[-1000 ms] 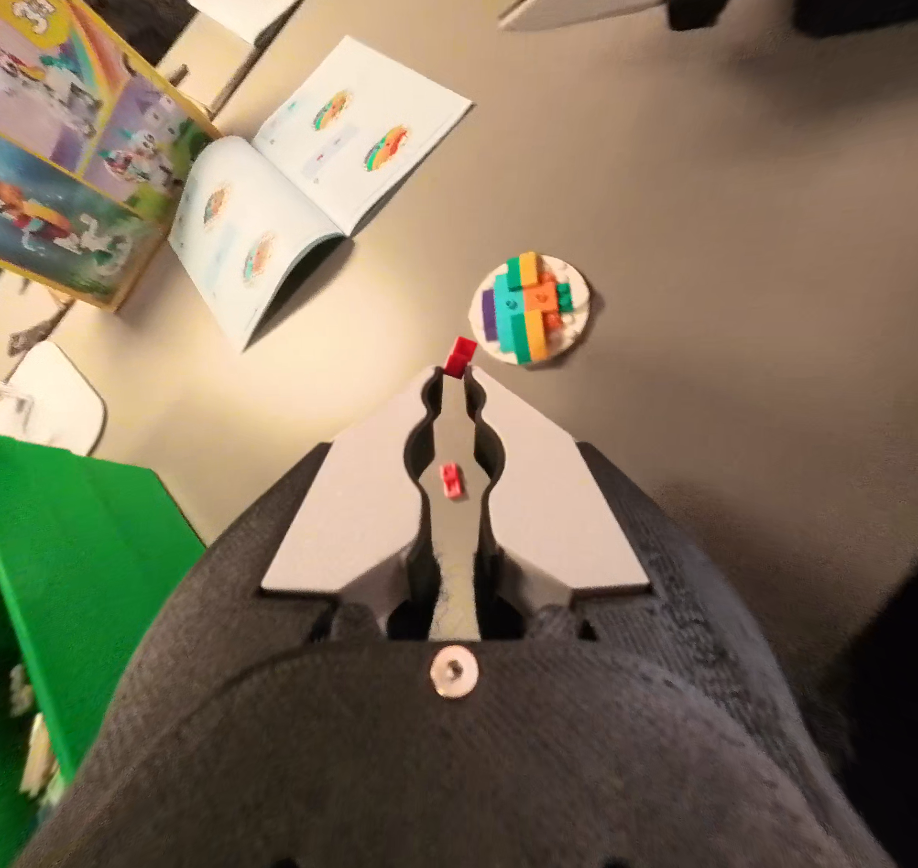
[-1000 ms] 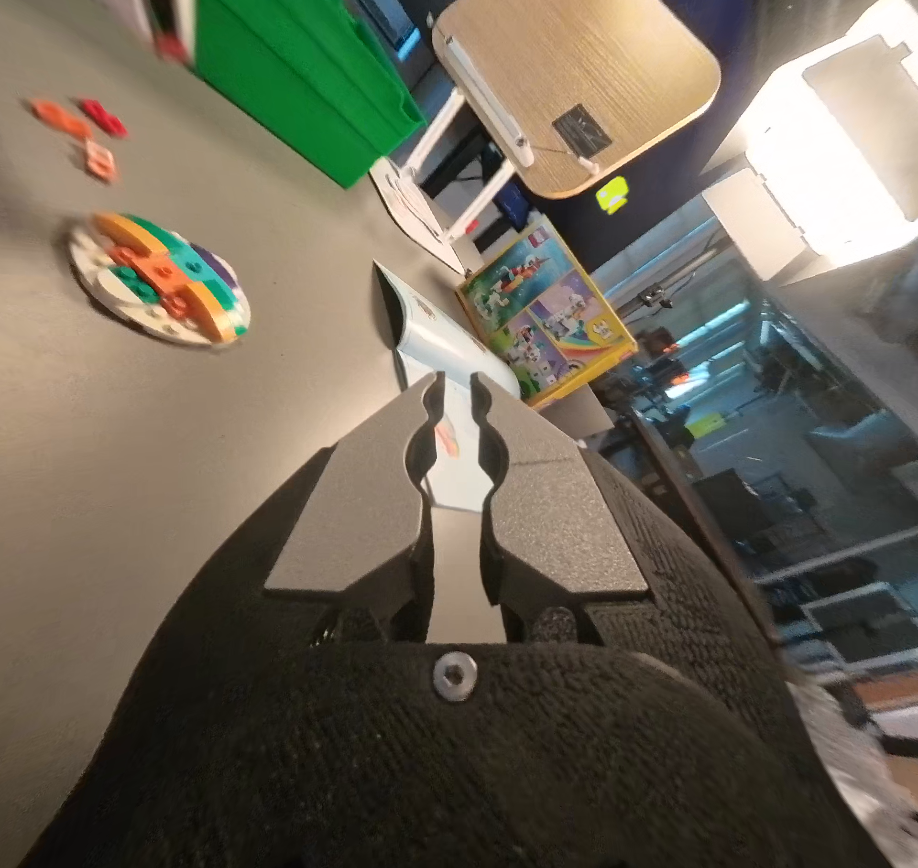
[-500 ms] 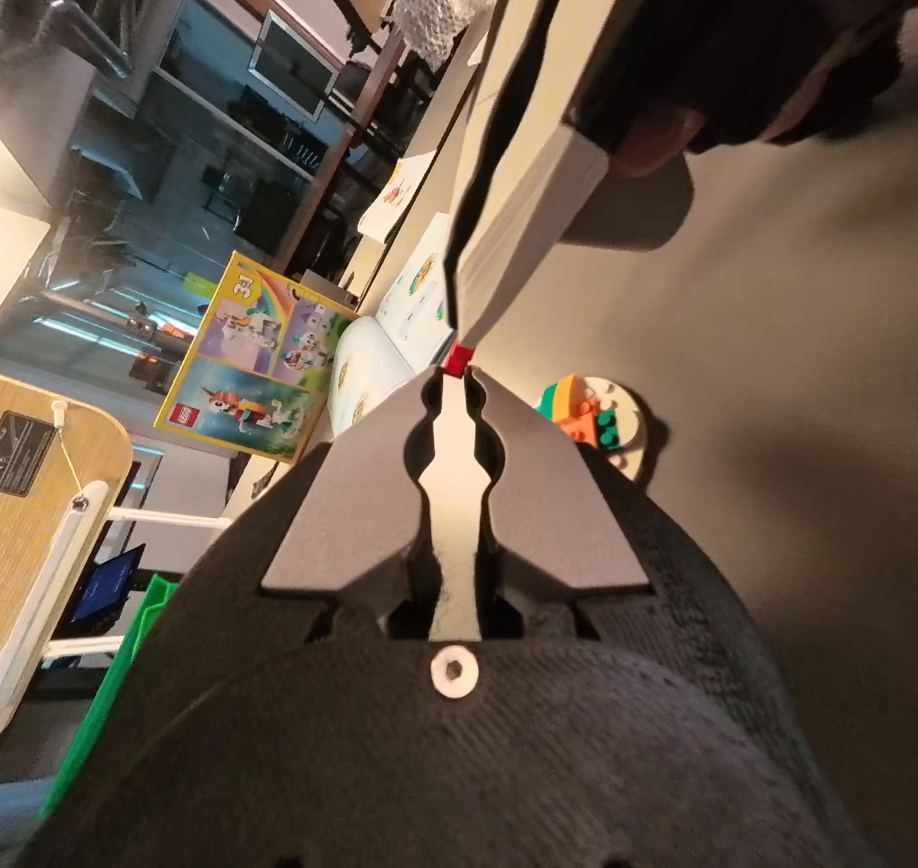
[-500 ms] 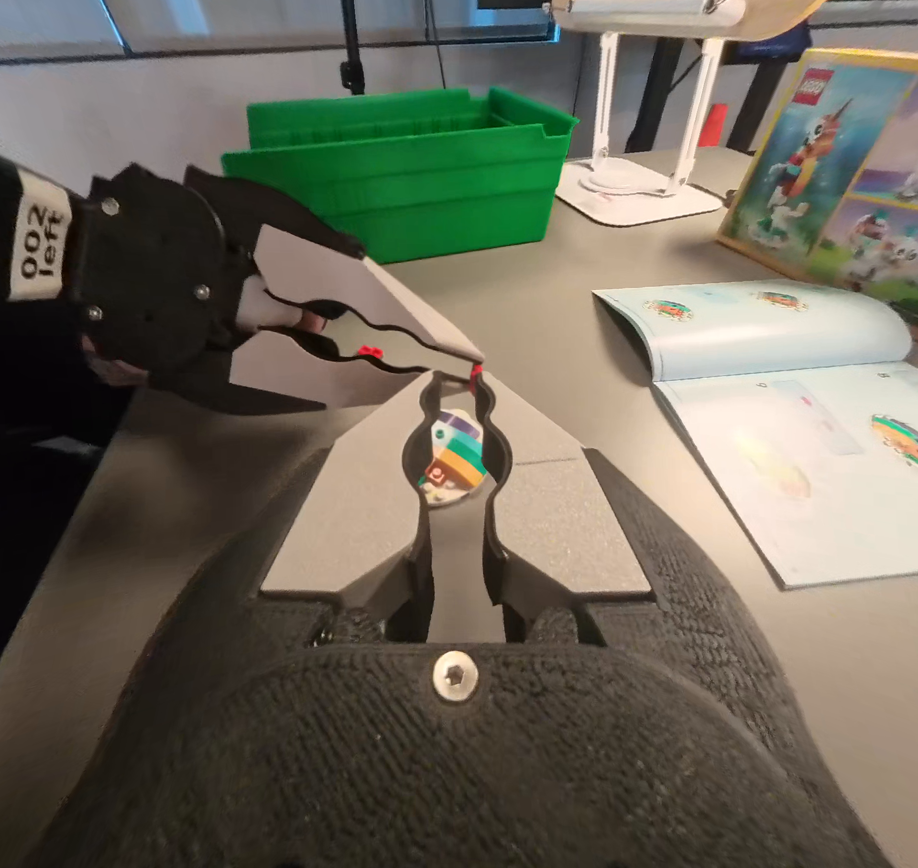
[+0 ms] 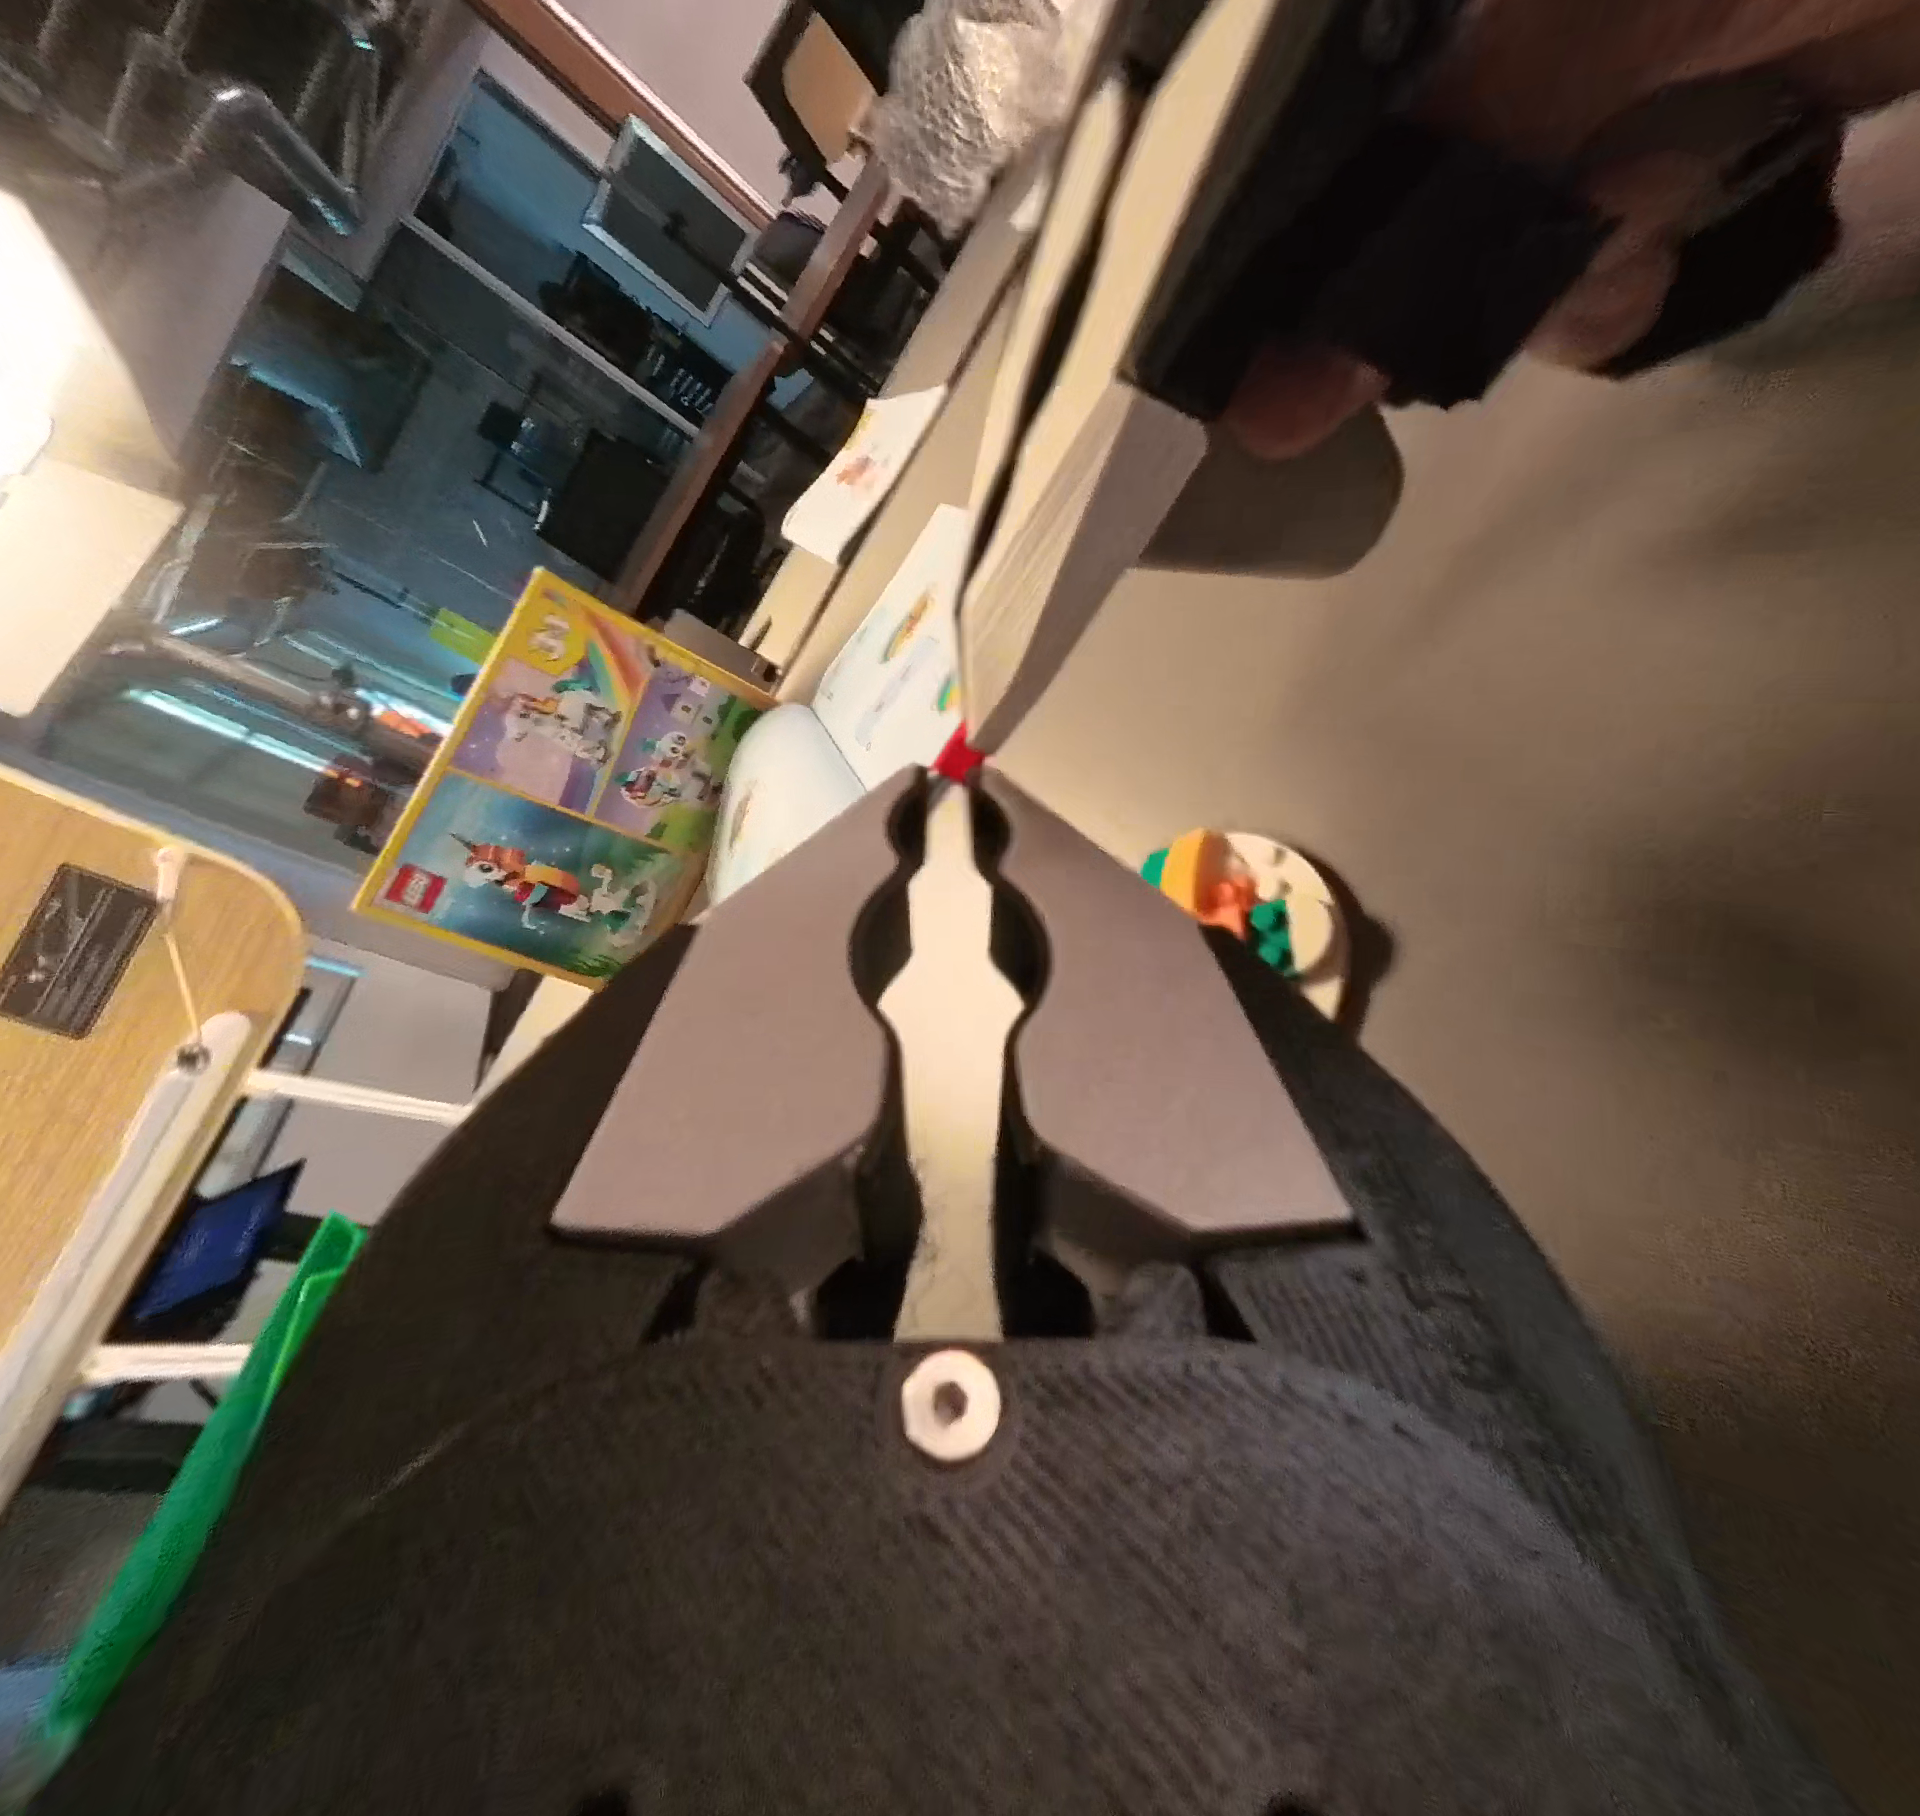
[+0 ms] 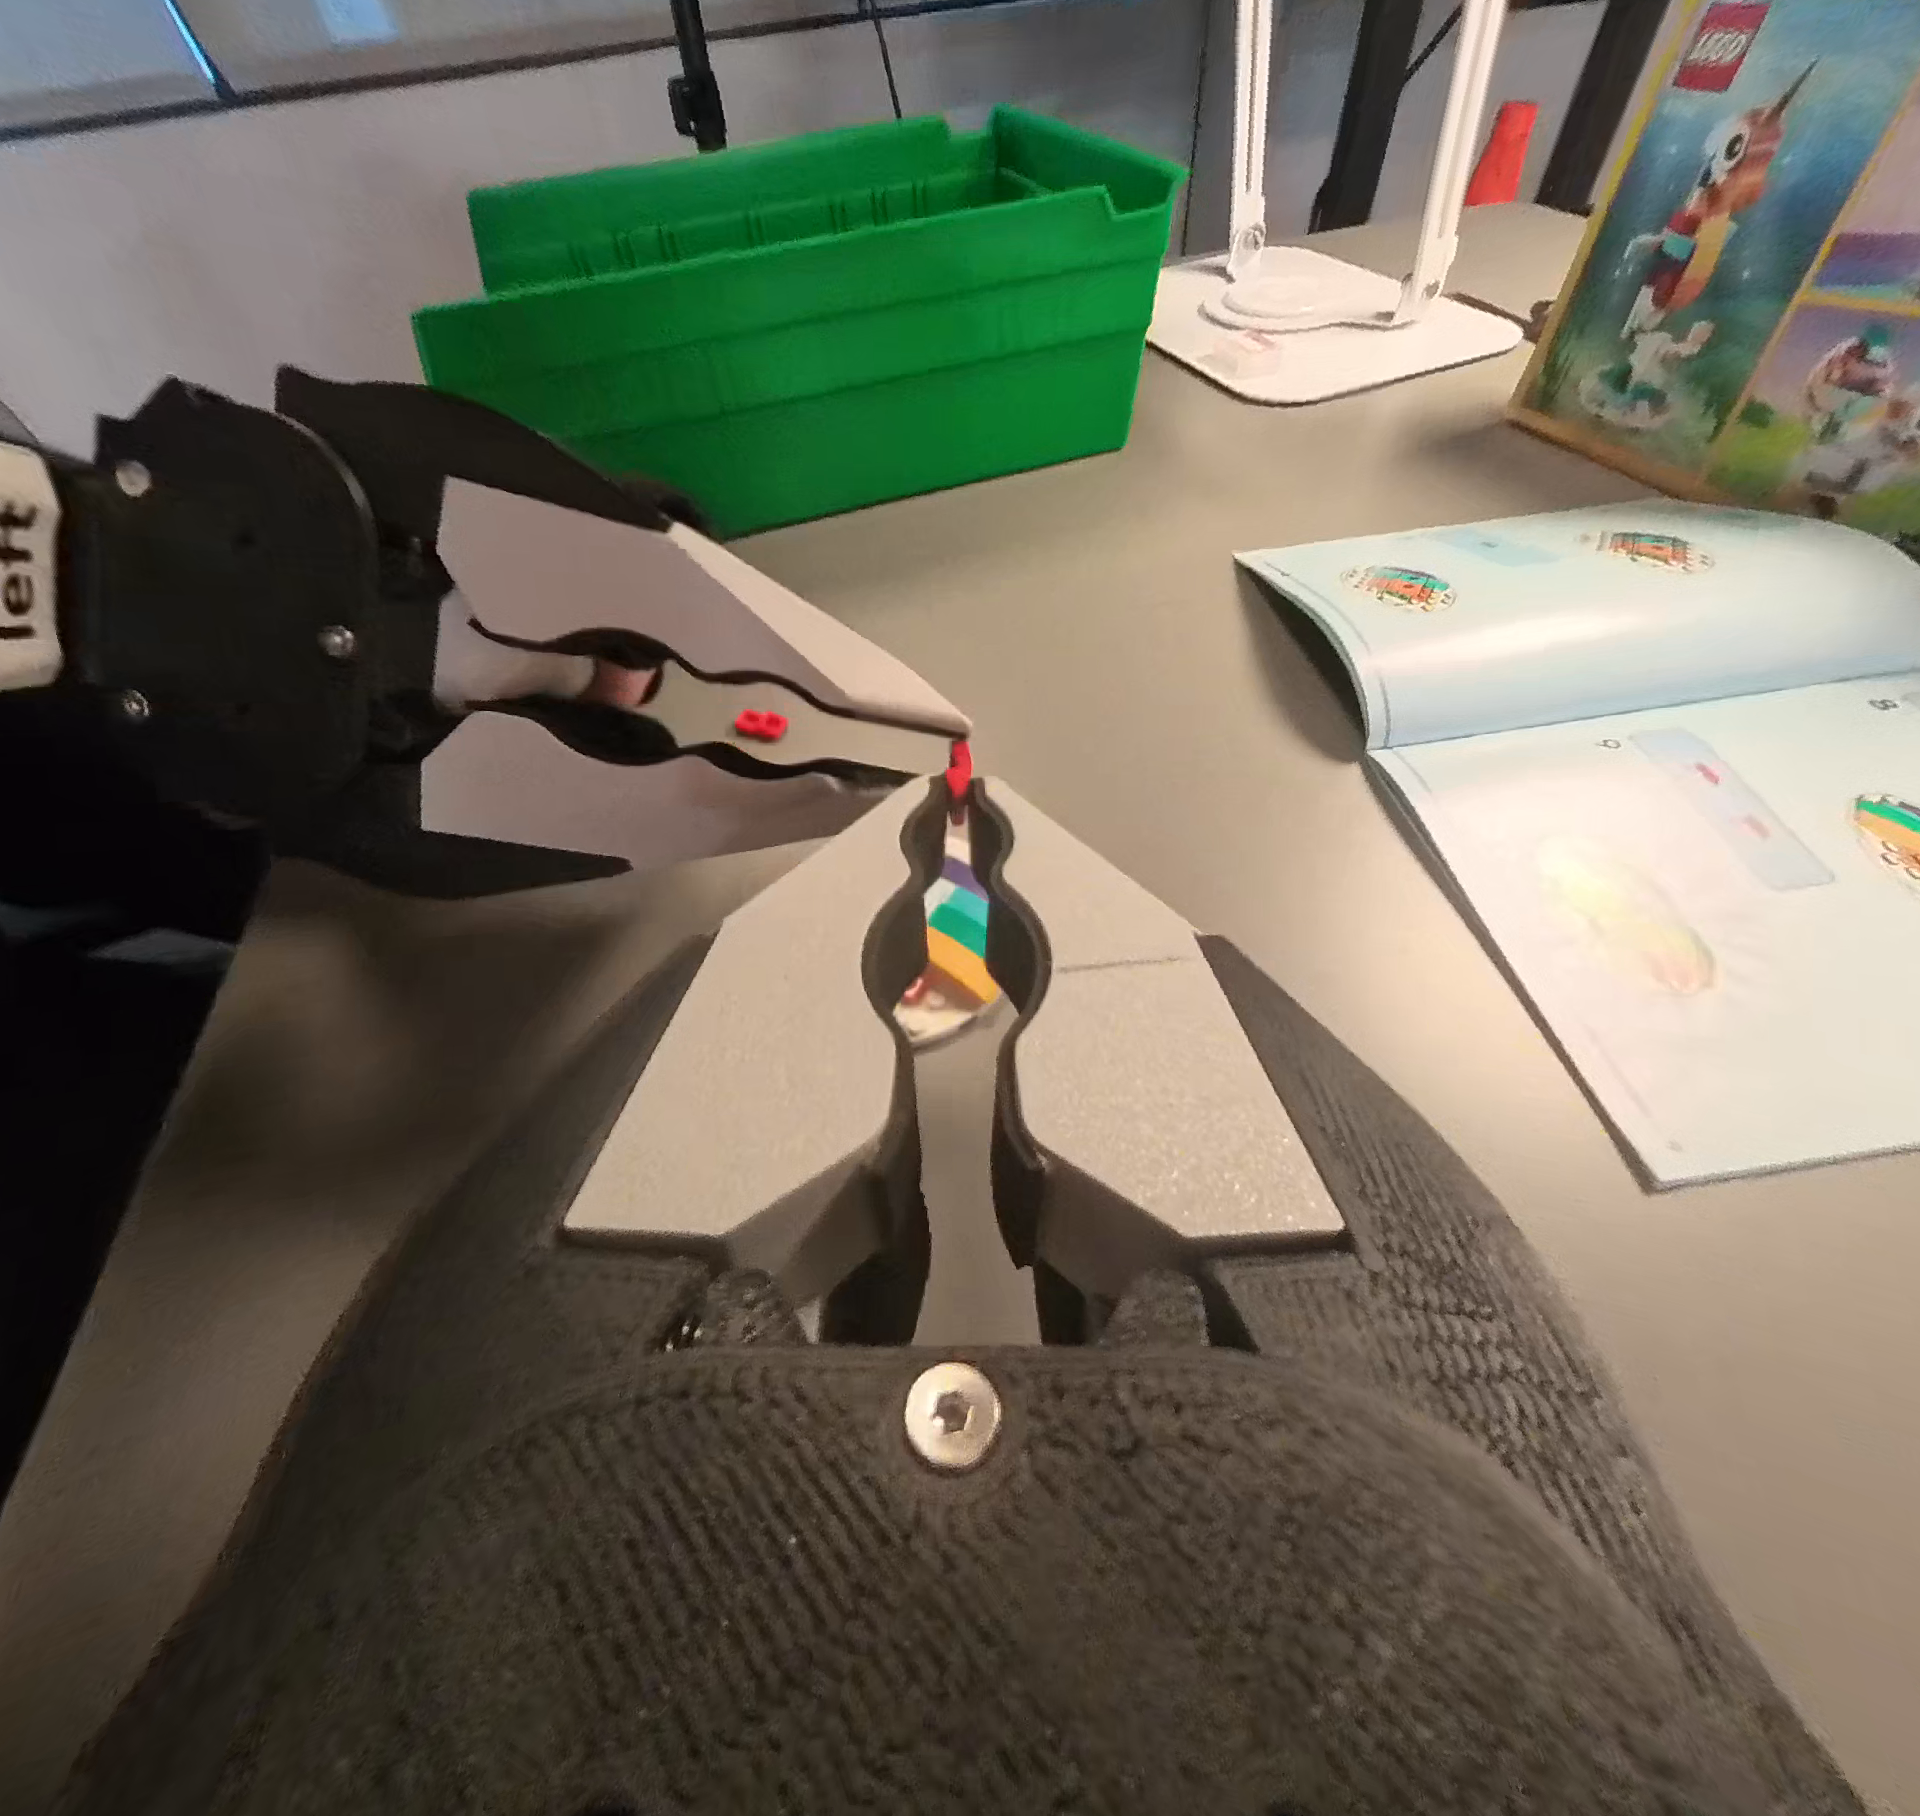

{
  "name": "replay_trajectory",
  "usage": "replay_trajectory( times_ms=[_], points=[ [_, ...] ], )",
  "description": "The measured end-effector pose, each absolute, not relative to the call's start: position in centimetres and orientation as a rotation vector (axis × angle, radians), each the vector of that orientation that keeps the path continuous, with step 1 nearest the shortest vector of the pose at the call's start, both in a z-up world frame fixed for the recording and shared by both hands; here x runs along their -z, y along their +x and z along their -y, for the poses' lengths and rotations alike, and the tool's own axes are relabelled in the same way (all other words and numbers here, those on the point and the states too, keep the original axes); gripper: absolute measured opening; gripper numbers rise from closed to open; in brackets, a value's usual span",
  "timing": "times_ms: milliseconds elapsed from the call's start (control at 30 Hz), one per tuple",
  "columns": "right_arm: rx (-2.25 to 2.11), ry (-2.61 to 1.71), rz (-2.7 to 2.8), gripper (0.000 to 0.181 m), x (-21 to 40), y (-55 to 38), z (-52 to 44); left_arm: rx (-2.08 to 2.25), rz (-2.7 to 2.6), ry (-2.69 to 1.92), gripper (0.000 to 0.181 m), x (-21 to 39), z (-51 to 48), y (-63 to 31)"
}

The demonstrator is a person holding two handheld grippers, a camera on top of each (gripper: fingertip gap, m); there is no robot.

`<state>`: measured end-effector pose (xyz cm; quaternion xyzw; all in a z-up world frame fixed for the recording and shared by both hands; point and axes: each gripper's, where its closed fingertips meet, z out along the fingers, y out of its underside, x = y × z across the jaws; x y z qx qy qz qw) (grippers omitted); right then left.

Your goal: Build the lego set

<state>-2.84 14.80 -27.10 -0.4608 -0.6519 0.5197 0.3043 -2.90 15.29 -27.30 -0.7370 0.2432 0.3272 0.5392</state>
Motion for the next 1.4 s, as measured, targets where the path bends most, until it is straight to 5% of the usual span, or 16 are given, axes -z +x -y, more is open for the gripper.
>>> replay_trajectory(
  times_ms=[33,200,400,967,1400],
  points=[
    [-1.331,-1.236,1.719,0.002,27.1,-3.0,-15.5,-0.77,-0.535,-1.72,0.004,26.5,-15.1,-3.2],
    [-0.4,-0.992,1.865,0.002,30.9,-2.2,-23.5,-0.699,-0.21,-1.64,0.035,23.8,-13.3,-7.7],
    [0.167,-0.542,2.001,0.003,33.2,-1.5,-24.6,-0.66,-0.028,-1.528,0.035,22.2,-11.1,-11.1],
    [-0.111,-0.476,2.127,0.03,32.3,1.0,-20.3,-0.589,0.133,-1.382,0.037,20.1,-9.2,-13.0],
    [-0.841,-0.584,1.503,0.051,22.8,1.5,-20.7,-0.449,0.243,-1.348,0.043,20.3,-8.5,-14.4]
  ],
)
